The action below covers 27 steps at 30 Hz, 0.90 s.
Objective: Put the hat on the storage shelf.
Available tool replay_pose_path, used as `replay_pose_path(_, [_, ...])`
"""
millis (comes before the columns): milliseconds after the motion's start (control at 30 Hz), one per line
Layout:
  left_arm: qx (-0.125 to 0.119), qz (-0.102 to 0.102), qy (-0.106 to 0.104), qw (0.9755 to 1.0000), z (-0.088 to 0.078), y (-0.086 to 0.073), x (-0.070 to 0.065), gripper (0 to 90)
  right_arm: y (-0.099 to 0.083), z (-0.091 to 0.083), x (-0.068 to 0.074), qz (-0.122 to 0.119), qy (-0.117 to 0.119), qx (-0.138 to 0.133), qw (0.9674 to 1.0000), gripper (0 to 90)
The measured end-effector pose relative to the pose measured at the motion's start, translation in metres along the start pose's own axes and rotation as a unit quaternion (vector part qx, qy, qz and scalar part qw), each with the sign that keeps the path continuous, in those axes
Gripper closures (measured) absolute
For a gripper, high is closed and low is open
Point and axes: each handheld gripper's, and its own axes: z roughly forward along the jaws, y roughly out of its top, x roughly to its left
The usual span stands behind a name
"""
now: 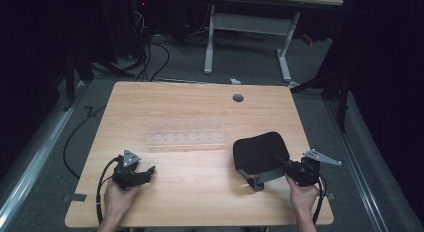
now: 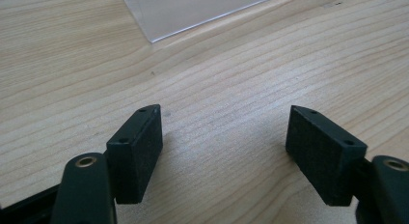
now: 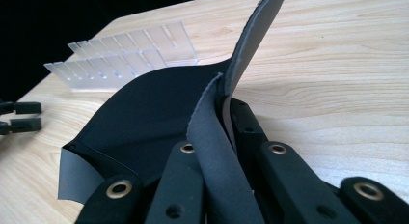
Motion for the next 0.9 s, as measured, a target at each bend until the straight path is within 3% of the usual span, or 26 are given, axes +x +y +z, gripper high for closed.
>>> replay_pose_path(233, [0.006, 0.008, -0.011, 0.9999, -0.001, -0.001, -0.003, 29.8, 0.002, -0.005, 0.007, 0.008, 0.011, -0.004, 0.9999, 85.1])
replay_pose_path(333, [0.002, 0.034, -0.009, 0.9994, -0.003, -0.002, -0.005, 31.3, 0.003, -0.004, 0.010, 0.005, 0.014, -0.002, 0.9999, 85.1])
replay_pose_path(467, [-0.011, 0.021, -0.028, 0.9993, -0.009, 0.003, -0.012, 32.4, 0.005, -0.003, 0.016, -0.001, 0.021, 0.003, 0.9998, 85.1])
replay_pose_path(533, [-0.014, 0.025, -0.040, 0.9988, -0.012, 0.003, -0.017, 32.4, 0.006, -0.002, 0.020, -0.009, 0.023, 0.005, 0.9997, 85.1])
replay_pose_path(767, [-0.019, 0.051, -0.085, 0.9949, -0.015, 0.004, -0.044, 31.4, 0.010, 0.003, 0.032, -0.019, 0.039, 0.007, 0.9990, 85.1])
replay_pose_path(900, [-0.027, 0.068, -0.113, 0.9908, -0.017, 0.006, -0.061, 30.8, 0.012, 0.007, 0.039, -0.022, 0.048, 0.011, 0.9985, 85.1])
